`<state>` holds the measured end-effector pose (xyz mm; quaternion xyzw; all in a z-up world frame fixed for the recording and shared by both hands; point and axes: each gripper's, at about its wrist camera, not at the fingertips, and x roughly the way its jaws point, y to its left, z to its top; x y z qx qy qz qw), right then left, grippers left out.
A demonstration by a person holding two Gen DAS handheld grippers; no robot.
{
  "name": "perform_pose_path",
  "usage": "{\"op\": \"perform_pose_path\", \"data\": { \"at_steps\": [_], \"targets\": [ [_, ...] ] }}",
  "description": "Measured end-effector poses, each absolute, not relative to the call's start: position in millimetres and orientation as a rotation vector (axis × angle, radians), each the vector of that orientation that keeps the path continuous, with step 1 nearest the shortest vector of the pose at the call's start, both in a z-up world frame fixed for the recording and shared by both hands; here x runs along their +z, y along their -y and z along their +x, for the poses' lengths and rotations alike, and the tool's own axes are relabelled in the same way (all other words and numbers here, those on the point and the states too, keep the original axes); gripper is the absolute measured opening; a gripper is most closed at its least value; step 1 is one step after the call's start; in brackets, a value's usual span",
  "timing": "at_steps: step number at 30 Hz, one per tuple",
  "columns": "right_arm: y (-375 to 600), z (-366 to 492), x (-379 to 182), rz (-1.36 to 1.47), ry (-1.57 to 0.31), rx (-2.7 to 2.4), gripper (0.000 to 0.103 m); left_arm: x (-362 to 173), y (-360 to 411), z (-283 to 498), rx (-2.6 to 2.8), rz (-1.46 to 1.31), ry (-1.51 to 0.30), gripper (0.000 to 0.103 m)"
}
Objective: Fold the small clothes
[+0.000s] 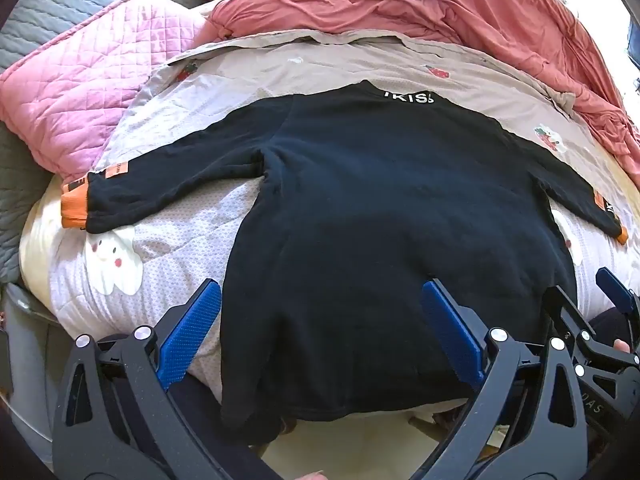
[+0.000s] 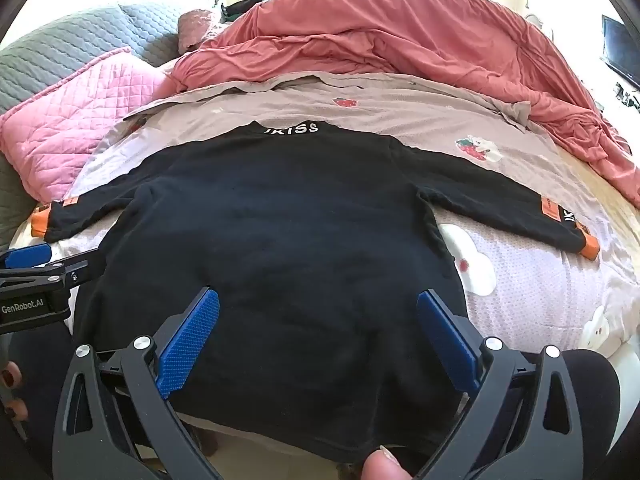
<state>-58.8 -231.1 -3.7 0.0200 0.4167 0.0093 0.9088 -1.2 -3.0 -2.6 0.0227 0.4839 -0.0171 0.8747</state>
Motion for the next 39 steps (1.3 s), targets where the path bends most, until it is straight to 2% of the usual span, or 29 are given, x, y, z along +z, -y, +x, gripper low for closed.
{"op": "perform_pose_path", "data": {
  "at_steps": [39],
  "targets": [
    [231.3,-58.9,-4.3,0.041,-0.860,0.016,0.099,0.9,-2.4,-0.5,-0.032,0.034,-1.015,0.094]
  ]
}}
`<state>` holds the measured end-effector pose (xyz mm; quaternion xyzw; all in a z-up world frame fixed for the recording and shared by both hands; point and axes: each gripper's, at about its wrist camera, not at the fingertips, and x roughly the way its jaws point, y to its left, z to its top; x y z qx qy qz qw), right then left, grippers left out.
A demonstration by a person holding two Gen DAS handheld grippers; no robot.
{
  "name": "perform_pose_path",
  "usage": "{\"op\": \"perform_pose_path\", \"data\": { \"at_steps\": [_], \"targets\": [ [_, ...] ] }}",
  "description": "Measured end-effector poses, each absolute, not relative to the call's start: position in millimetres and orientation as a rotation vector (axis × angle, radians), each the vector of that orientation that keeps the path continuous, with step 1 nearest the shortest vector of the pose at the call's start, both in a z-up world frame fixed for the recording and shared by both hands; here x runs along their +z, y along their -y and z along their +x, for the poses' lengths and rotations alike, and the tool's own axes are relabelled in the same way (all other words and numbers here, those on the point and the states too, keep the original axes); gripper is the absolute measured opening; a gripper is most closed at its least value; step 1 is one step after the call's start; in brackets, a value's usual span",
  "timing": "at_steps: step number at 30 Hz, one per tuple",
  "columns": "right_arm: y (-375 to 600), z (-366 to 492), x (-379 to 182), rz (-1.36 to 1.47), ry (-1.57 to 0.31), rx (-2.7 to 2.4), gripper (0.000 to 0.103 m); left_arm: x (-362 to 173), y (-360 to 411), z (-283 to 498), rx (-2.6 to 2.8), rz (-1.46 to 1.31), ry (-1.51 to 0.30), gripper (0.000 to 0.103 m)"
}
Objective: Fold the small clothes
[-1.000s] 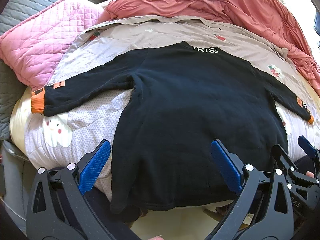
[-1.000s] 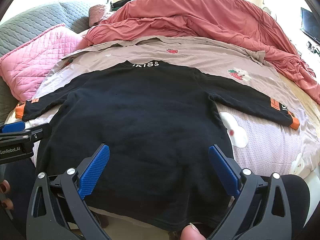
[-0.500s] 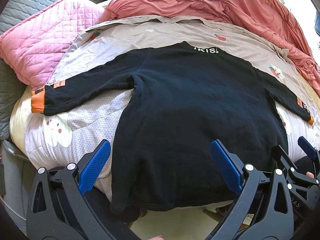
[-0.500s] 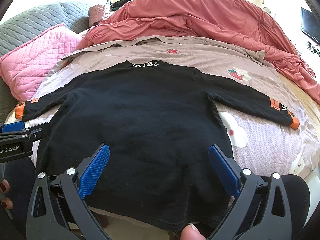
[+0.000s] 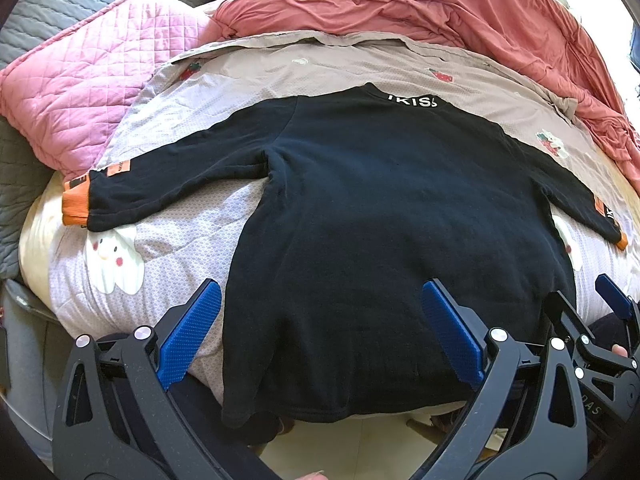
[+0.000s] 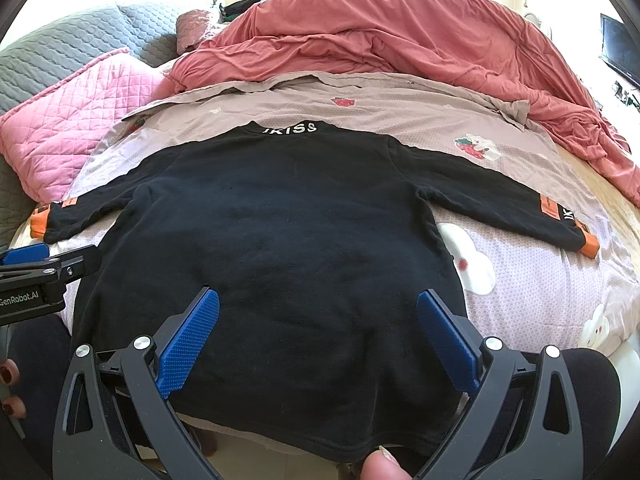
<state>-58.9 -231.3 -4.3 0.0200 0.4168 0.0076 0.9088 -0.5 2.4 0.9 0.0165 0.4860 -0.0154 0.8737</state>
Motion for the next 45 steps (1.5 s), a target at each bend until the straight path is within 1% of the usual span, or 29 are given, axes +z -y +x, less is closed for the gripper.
{"op": "perform_pose_path", "data": {
  "at_steps": [17,20,30,38,45],
  "targets": [
    [245,-47,-4,0.102,-0.877,-0.015,0.099,-4,4,15,-0.035,0.029,-1.033,0.094],
    [255,-35,0,0.150,-0.885,-0.024,0.099,-3,8,24,-0.039,0.036,-1.031,0.094],
    [286,6,26,0.168,-0.808,-0.102,0.099,4,28,67,-0.037,0.045,-1.018,0.094],
    [316,38,23,0.207,-0.794,-0.209,0.099,3,50,101,-0.049,0.041,-1.018,0.094],
    [355,73,16,0.265,-0.781,-0.336,0.099,-9,75,126,-0.068,0.066,-1.038,0.094]
  ]
}}
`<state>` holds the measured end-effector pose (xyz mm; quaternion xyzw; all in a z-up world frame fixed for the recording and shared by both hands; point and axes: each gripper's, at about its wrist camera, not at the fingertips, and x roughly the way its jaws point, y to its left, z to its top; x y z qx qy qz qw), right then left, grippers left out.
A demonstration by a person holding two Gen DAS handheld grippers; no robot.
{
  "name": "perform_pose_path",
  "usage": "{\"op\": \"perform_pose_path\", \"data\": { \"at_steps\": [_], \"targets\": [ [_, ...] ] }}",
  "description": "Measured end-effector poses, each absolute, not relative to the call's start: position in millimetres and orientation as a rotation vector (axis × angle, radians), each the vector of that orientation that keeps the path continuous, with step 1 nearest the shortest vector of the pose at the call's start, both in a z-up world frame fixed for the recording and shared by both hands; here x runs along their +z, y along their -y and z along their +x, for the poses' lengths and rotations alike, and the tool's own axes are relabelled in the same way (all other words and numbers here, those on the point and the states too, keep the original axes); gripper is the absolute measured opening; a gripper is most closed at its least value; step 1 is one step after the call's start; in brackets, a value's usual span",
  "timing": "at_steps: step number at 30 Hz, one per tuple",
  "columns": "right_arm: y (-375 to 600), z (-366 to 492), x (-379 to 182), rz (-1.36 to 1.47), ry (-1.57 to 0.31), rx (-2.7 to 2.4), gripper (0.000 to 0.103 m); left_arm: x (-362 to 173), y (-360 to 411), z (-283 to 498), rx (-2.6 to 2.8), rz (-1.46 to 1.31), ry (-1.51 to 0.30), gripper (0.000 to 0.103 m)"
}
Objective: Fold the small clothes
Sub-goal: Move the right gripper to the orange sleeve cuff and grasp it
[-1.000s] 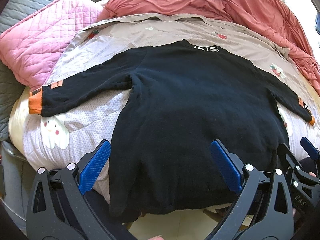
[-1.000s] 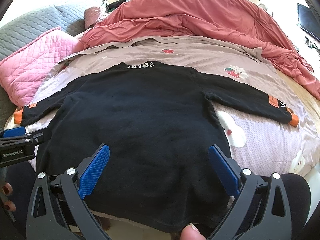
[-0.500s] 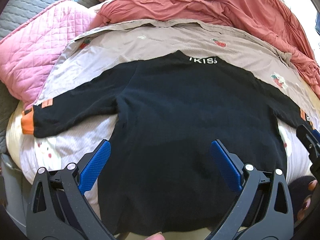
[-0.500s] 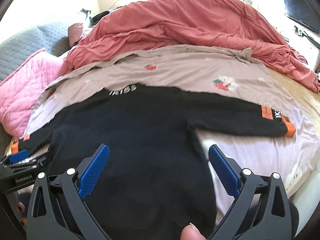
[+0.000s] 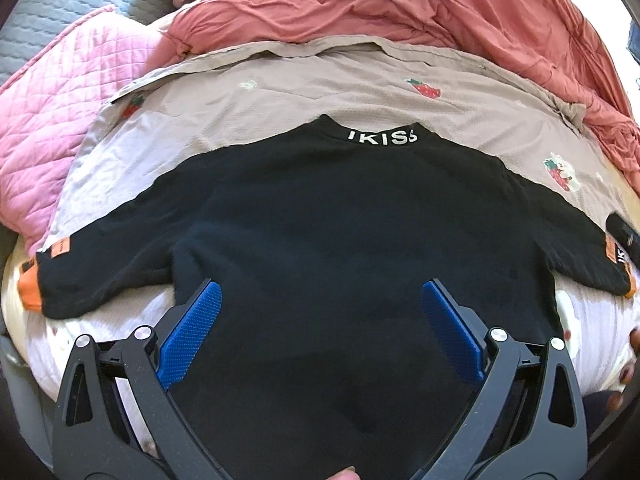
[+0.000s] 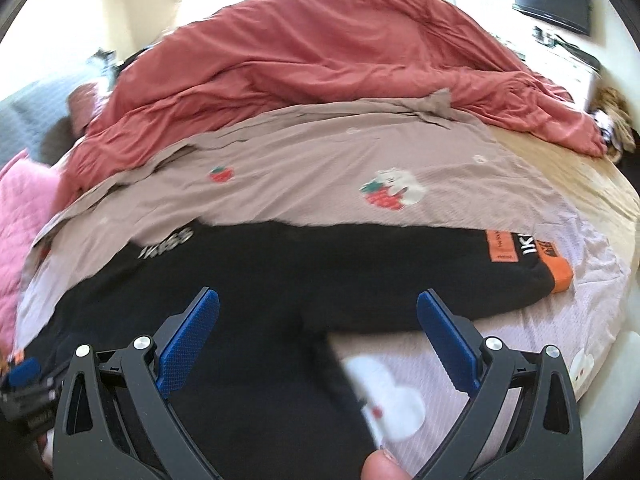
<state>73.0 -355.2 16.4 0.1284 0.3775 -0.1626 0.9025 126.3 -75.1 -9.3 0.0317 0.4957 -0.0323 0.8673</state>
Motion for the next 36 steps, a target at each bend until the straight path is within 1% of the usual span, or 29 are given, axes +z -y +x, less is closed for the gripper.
{"op": "perform_pose_path", "data": {
  "at_steps": [5,11,19,26,36],
  "targets": [
    [392,95,3,0.355,-0.780,-0.446,0.099,-20,90,146,-0.084,0.068,-1.057,0.094],
    [432,99,-18,0.414,-0.788,-0.562,0.099,-34,113,166,-0.105,0.083,-1.068,0.094],
    [493,78,-44,0.548,-0.800,-0.703,0.099,-54,148,183,-0.139,0.132,-1.076,0.094],
    [548,43,-66,0.756,-0.783,-0.877,0.099,-76,175,188,-0.167,0.174,-1.072,0.094],
    [586,38,-87,0.925,-0.741,-0.908,0.098,-102,191,192,-0.175,0.211,-1.078,0.094]
  ]
}}
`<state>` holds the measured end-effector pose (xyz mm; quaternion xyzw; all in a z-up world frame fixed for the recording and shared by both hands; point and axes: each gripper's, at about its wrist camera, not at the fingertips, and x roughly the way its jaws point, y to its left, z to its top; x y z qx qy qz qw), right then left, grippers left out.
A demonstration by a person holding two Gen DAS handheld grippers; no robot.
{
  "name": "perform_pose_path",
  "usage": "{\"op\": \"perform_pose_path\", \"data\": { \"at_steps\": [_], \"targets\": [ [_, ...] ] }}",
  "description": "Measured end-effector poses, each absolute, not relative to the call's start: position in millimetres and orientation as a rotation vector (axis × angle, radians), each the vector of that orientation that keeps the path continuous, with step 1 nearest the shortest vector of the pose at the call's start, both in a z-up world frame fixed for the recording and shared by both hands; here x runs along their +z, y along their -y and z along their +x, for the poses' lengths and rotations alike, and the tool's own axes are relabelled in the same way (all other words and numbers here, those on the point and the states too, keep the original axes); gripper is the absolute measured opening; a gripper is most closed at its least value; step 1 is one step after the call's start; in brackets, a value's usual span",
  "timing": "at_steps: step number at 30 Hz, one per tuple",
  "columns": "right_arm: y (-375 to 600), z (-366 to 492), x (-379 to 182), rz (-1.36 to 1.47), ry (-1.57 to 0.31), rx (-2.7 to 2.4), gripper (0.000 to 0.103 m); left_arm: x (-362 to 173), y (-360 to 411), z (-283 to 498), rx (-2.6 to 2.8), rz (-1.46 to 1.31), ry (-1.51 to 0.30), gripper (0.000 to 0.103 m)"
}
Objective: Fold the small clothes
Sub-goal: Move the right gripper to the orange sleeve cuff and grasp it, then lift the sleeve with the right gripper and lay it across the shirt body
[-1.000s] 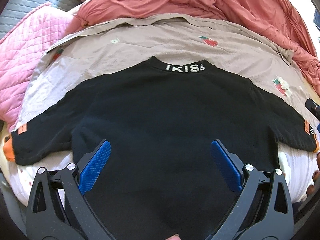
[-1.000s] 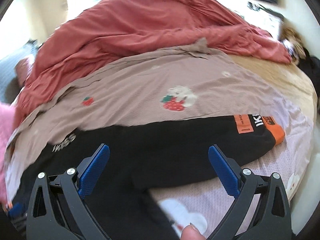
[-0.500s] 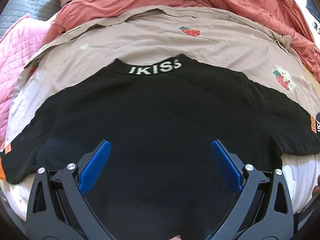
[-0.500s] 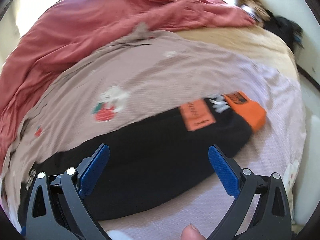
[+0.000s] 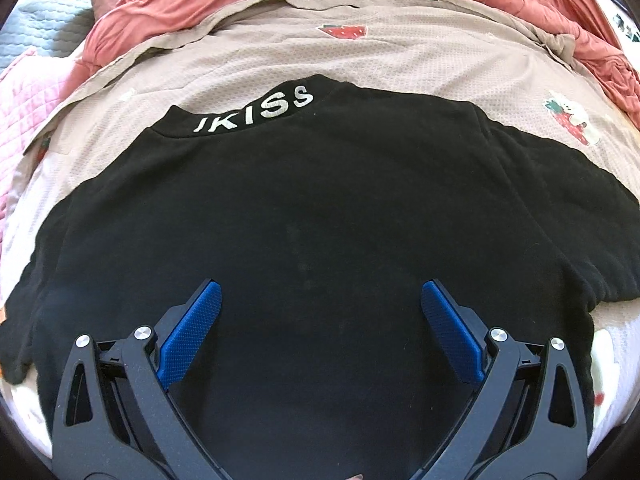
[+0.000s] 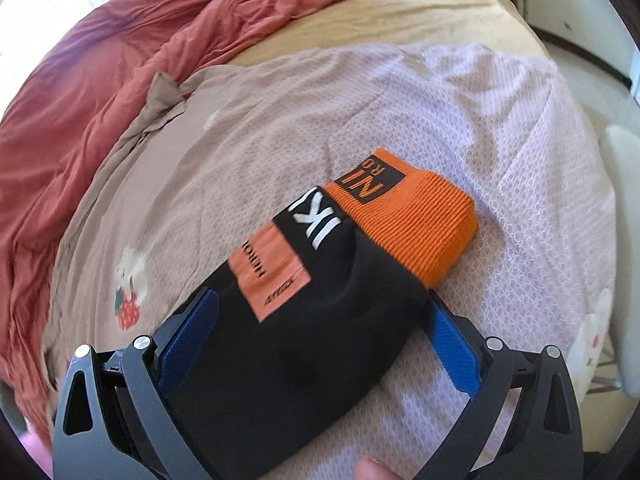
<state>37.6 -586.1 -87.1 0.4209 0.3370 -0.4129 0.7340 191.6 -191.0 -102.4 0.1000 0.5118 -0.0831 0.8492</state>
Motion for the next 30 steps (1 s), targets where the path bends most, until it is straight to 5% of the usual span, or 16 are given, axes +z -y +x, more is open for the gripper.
{"op": "perform_pose_path", "data": {
  "at_steps": [3,7,11,30],
  "targets": [
    [588,39,-82,0.932,-0.695,-0.889,0.088,-105,192,193,-0.176,0.206,-1.070,0.094],
    [590,37,-73,0.918,-0.645,-0.861,0.029,-105,190,197,-0.173,0.177,-1.075,0.094],
    [587,42,-71,0.911,-0.645,-0.808,0.013,-100,187,196,-0.176,0.159,-1.074,0.094],
    [366,134,-4,0.361,-0.584,0.128,0.012,-43,56,188,-0.043,-0.110,-1.021,0.094]
  ]
}}
